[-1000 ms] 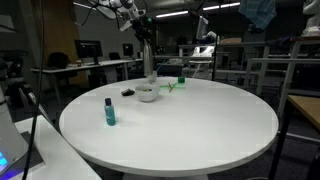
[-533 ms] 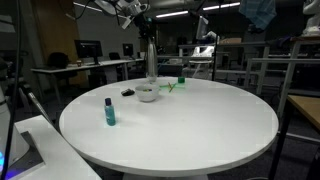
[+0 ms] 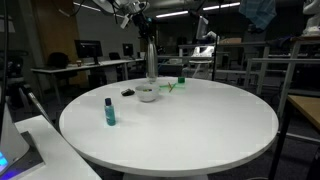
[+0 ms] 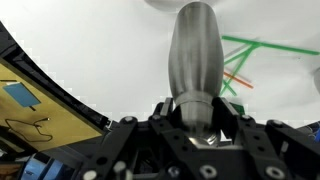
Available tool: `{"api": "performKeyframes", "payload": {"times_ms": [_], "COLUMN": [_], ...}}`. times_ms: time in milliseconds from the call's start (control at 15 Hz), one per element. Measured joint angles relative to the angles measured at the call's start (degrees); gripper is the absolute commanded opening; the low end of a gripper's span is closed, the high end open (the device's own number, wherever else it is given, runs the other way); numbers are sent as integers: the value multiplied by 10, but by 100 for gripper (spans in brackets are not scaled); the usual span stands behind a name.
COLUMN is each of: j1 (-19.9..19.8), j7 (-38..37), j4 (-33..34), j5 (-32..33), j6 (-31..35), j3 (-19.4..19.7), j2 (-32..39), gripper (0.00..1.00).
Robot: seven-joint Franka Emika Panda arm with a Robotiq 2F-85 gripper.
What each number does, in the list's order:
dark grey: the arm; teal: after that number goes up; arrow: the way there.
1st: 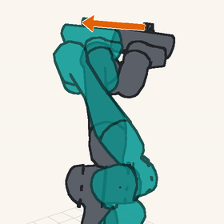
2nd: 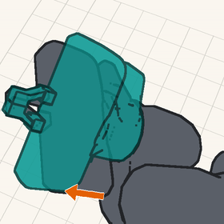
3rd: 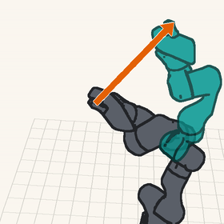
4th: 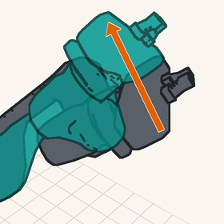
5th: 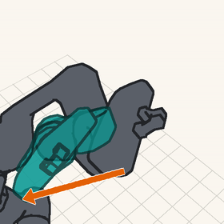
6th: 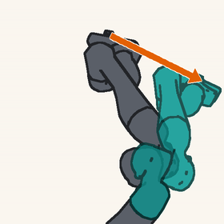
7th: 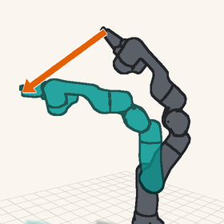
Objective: Move the silver flask from the left to the right
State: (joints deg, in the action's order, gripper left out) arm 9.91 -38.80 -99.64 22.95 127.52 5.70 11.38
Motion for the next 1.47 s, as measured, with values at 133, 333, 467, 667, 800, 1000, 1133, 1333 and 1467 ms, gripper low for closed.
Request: {"api": "performKeyframes", "payload": {"times_ms": [133,333,467,667,800,1000,1133,1333,1467], "j1": [0,0,0,0,-2,-7,-11,-11,-11], "j7": [0,0,0,0,-3,-18,-27,-37,-38], "j4": [-1,-1,-1,-2,-2,-1,0,14,26], "j5": [0,1,1,0,0,-1,-1,-1,-1], "j6": [0,0,0,0,0,0,0,0,0], "j3": [0,0,0,-2,-2,-2,-1,0,0], "j2": [0,0,0,6,14,29,38,46,47], "gripper": [48,48,23,23,23,23,23,23,23]}}
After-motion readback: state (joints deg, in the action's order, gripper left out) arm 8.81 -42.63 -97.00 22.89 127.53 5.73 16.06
